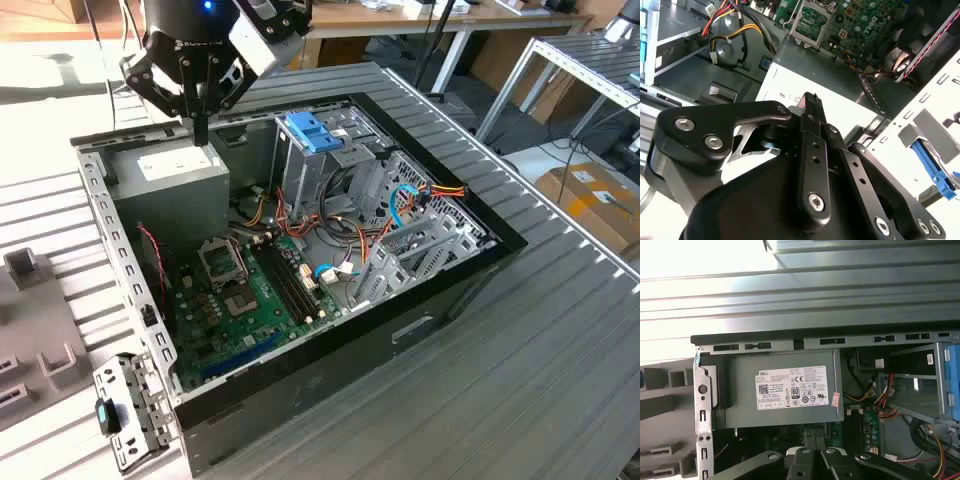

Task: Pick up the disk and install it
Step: 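Reach for the disk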

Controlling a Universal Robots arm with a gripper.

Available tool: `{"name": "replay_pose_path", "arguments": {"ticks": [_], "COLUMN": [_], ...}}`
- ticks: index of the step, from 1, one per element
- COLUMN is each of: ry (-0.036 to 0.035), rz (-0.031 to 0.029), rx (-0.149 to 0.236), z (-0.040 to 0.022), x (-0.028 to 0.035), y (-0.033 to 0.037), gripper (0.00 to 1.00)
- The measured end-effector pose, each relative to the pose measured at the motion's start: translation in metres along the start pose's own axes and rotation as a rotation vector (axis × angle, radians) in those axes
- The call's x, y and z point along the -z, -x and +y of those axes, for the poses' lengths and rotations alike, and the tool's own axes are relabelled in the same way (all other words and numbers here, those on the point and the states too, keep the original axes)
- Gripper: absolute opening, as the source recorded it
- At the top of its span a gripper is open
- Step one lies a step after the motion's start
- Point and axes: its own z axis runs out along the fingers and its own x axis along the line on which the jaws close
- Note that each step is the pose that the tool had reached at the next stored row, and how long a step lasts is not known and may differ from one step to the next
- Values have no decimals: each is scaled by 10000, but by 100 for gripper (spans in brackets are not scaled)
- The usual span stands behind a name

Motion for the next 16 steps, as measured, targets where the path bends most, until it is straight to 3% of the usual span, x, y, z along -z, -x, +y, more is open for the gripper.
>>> {"name": "replay_pose_path", "arguments": {"ticks": [16], "ry": [1], "rz": [0], "rx": [0], "z": [-9], "x": [3], "y": [-115], "gripper": [11]}}
